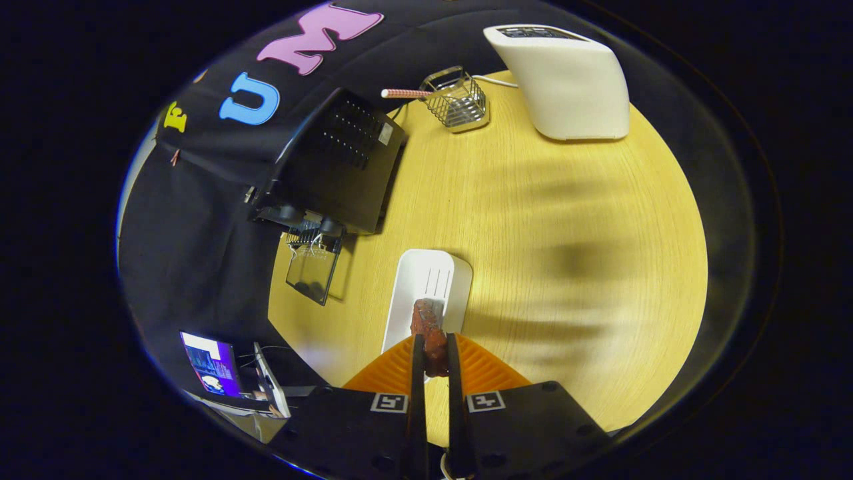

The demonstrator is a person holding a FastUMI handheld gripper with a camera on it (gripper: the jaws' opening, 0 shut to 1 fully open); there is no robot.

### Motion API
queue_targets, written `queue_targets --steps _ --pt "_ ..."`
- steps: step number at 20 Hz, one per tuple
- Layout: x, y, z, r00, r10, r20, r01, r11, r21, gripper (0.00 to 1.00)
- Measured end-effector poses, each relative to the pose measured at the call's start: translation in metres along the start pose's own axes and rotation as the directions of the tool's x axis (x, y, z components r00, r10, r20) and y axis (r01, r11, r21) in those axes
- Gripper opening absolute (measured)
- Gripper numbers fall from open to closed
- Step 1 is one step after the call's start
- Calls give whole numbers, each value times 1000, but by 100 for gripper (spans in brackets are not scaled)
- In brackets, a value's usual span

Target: Open the toaster oven, put the food inside, and close the toaster oven door.

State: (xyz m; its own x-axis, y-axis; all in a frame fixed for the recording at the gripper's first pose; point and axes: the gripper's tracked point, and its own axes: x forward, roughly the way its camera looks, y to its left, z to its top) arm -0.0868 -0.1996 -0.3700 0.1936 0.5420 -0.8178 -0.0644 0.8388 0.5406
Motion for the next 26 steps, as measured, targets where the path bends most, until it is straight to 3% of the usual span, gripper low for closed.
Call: queue_targets --steps 5,10,14,20,26 --pt "-24 24 14 991 -18 131 25 998 -53 17" --pt "-58 105 33 943 43 329 -2 993 -122 17" --pt "-63 170 36 915 88 393 -29 988 -153 17" --pt "-48 257 32 877 163 451 -89 979 -181 17" --pt "6 313 25 855 157 494 -84 982 -167 17"
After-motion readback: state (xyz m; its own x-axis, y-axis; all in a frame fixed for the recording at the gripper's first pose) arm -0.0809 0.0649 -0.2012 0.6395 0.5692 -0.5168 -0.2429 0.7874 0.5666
